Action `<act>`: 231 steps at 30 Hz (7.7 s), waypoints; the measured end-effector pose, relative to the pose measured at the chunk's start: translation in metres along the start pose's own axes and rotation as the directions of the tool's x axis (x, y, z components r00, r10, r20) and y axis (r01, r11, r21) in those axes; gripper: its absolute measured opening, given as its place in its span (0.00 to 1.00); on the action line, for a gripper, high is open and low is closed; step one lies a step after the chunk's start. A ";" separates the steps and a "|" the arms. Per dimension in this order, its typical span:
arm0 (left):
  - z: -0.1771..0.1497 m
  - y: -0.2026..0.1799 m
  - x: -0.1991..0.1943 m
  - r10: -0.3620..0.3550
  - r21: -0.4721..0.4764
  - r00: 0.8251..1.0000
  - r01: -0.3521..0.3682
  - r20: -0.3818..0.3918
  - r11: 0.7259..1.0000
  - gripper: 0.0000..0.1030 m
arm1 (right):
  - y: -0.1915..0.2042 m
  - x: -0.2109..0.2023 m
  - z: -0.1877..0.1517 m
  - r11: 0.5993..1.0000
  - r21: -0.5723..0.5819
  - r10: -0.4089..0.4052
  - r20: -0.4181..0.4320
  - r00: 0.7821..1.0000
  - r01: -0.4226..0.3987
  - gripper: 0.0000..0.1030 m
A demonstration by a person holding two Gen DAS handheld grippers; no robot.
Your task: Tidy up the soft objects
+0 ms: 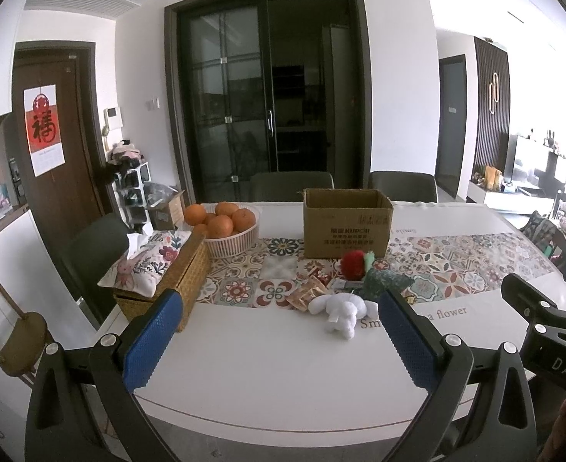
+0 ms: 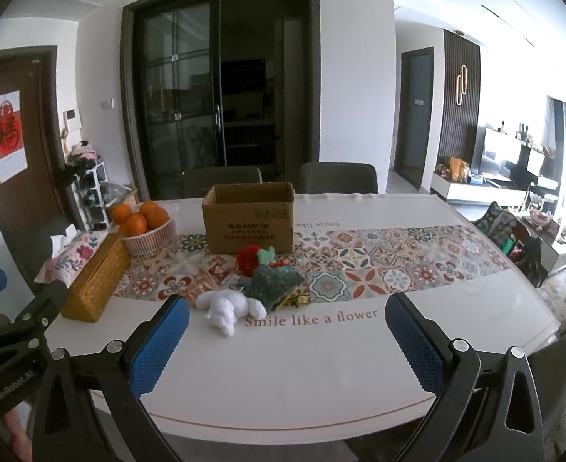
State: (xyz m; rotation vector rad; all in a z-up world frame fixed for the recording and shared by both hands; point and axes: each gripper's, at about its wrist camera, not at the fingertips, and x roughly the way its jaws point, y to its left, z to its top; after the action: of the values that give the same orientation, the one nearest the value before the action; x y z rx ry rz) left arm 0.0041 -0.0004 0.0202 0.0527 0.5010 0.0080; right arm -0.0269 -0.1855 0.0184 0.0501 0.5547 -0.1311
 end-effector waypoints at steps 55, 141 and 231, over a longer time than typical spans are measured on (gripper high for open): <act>-0.036 -0.077 0.215 -0.125 0.098 0.936 0.165 -0.328 0.981 1.00 | -0.033 0.204 -0.010 0.995 0.034 0.095 -0.272 0.958 -0.089 1.00; -0.042 -0.077 0.311 -0.183 -0.050 0.905 0.177 -0.383 0.983 0.50 | -0.005 0.358 -0.005 0.901 0.134 0.430 -0.386 0.816 -0.412 0.08; 0.181 -0.110 0.487 -0.257 0.032 0.893 0.289 -0.369 0.957 0.51 | 0.014 0.482 0.214 0.916 0.045 0.393 -0.308 0.866 -0.400 0.09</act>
State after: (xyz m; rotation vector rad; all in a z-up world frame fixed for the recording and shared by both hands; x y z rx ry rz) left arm 0.5176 -0.1085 -0.0610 0.0647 0.8762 -0.2862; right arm 0.4921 -0.2429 -0.0544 0.1662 0.8507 0.2923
